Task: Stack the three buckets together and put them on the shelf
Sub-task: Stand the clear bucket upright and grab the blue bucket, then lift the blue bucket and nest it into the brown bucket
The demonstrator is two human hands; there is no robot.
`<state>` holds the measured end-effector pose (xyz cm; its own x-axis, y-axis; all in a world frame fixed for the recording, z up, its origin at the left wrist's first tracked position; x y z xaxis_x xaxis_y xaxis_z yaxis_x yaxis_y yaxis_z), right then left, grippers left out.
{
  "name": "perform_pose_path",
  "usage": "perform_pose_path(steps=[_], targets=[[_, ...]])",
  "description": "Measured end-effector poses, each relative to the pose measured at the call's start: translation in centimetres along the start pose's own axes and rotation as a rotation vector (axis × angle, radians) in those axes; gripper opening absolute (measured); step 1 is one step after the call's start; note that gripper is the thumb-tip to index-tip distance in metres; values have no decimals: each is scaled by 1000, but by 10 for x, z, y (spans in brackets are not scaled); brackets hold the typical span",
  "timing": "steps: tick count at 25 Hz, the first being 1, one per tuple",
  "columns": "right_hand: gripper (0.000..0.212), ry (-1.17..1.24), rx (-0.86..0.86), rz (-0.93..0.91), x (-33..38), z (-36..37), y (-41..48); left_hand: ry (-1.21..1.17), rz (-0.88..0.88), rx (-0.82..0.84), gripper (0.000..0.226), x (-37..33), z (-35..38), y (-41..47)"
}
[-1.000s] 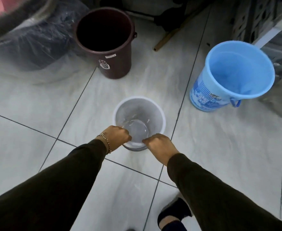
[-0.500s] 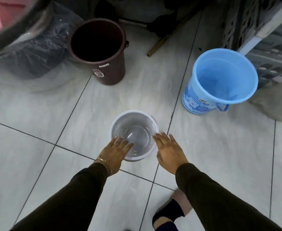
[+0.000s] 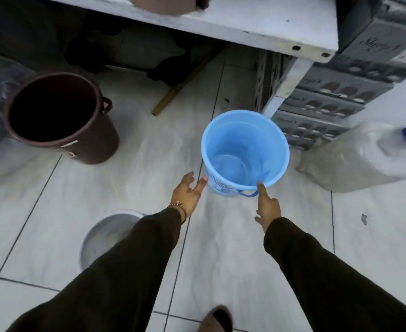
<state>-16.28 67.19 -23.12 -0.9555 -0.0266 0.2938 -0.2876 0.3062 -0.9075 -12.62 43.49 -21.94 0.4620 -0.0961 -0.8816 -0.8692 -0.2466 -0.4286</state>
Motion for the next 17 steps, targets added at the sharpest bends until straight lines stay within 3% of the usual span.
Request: perform_pose_path(steps=[2,5,8,12,17], targets=[[69,111,173,64,12,16,17,-143,-30,-95,62,-14,32,39],[37,338,357,96,24,34,24,-57,-82,-251,50,-23,45,69],[38,400,380,101,23,30,11,-80,-209,-290,50,-24,43,57],[40,158,340,38,18,20,-42,-142,-250,-370,52,-30,-11,10],[36,-205,314,-342,32,35,-146,-239,-153,-418,59,-47,-126,-52]])
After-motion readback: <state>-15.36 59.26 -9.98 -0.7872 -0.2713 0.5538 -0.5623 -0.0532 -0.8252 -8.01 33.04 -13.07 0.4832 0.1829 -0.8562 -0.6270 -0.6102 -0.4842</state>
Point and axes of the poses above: each hand's wrist, its own y-axis towards the middle knuckle, its own z-axis out of the palm, x = y × z, the point moved 7 cm from there along y, towards the middle knuckle, and after that the axes turned 15 degrees about z, right-handed, at the moved point
